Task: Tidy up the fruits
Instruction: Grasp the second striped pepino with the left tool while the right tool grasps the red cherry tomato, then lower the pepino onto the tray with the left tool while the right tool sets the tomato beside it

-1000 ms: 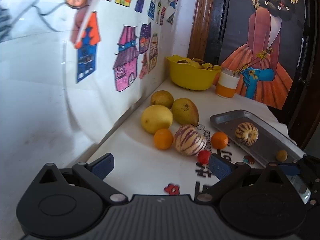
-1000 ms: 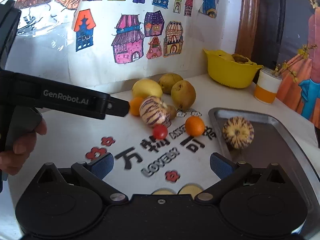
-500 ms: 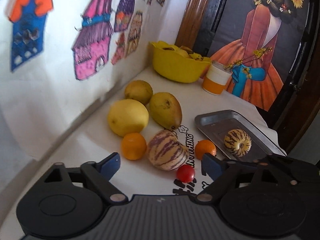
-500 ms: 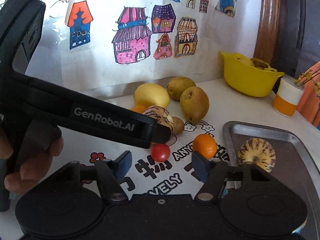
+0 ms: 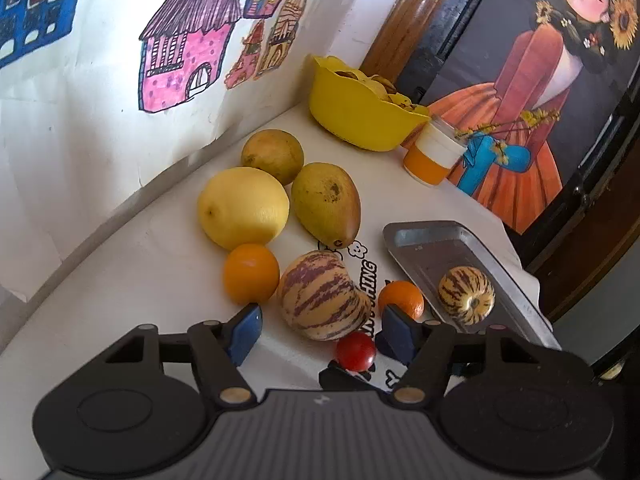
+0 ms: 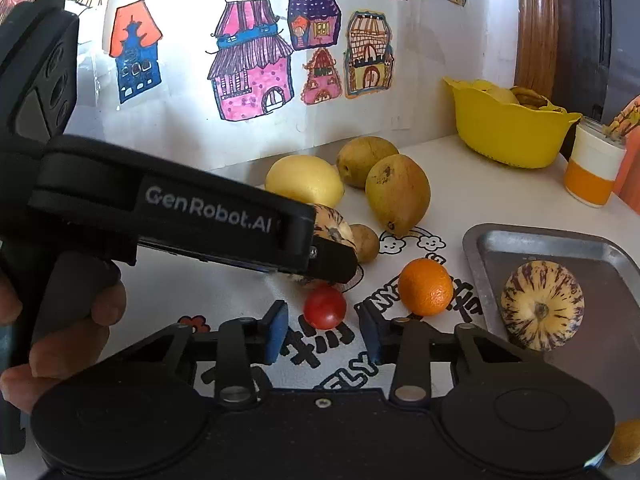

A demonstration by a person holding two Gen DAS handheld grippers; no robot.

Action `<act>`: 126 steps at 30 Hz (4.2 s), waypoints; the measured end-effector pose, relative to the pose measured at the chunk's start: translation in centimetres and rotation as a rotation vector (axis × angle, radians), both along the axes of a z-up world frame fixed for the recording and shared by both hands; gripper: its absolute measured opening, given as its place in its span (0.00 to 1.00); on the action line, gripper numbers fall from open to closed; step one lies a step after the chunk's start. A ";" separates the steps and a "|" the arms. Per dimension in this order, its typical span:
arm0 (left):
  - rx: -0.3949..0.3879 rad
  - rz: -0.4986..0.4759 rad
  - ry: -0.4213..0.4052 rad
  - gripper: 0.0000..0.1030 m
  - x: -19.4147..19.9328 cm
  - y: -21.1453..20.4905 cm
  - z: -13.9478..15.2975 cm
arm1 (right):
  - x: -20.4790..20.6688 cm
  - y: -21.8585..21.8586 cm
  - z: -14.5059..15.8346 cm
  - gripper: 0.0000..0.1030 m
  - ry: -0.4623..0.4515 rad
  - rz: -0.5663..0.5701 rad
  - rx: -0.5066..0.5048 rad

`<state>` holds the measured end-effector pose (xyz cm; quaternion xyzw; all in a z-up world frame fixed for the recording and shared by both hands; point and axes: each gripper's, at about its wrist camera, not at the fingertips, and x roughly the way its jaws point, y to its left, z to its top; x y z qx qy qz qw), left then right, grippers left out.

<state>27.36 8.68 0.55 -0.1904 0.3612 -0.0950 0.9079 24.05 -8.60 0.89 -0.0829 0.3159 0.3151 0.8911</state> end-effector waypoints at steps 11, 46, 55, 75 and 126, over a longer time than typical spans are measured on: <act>-0.052 0.021 0.013 0.54 0.4 0.2 -0.4 | -0.1 -0.3 0.1 0.26 0.006 0.008 0.026; -0.095 0.048 0.018 0.61 -0.3 0.5 -0.4 | 0.2 -1.0 0.1 0.32 0.035 0.004 0.081; -0.141 0.070 0.013 0.72 0.2 0.7 -0.6 | 0.7 -0.6 0.1 0.32 0.044 0.000 0.095; -0.093 0.085 0.014 0.54 -0.8 -0.8 -0.3 | -2.0 -3.0 0.4 0.23 0.027 -0.037 0.129; 0.002 -0.130 0.001 0.70 -2.9 -16.3 2.4 | -9.9 -20.7 2.1 0.57 -0.014 -0.442 0.276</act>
